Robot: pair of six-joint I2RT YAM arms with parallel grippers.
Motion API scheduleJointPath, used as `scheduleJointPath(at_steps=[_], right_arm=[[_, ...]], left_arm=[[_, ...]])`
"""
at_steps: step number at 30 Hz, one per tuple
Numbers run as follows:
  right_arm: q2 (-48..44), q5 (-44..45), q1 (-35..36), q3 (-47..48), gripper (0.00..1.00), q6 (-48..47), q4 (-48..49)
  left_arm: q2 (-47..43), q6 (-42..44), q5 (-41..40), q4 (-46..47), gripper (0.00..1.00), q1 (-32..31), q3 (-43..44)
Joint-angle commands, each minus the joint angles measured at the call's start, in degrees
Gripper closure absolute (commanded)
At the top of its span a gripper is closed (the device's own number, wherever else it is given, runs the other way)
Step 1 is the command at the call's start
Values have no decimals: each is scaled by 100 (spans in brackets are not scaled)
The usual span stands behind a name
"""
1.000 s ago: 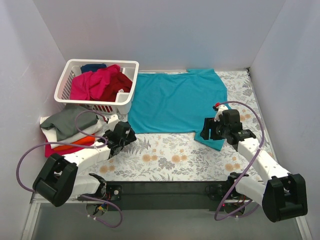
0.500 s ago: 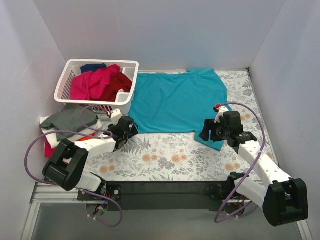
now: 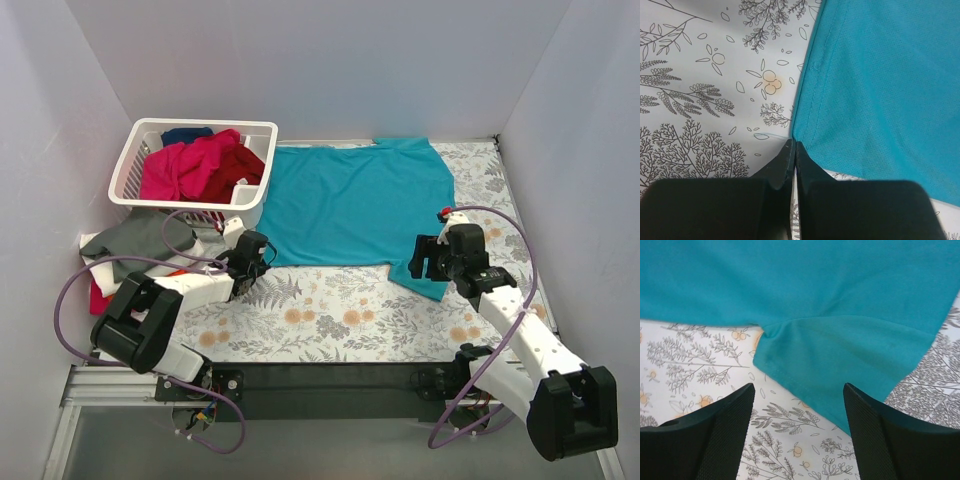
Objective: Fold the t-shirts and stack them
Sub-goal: Flatten the tshirt out
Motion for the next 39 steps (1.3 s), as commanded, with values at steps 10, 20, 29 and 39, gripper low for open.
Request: scheduleJointPath(at_steps=[10, 20, 29, 39], right_arm=[[-464, 1303, -117, -398, 24, 914, -178], [-270, 1205, -134, -803, 28, 1689, -504], [-270, 1355, -143, -962, 28, 1900, -715], [-86, 1698, -143, -1032, 36, 2084, -540]], left_arm=[[-484, 250, 236, -131, 100, 214, -283], [-932, 382, 552, -8, 100, 320, -459], [-721, 426, 789, 150, 100, 355, -459], [-713, 435, 833, 185, 100, 372, -485]])
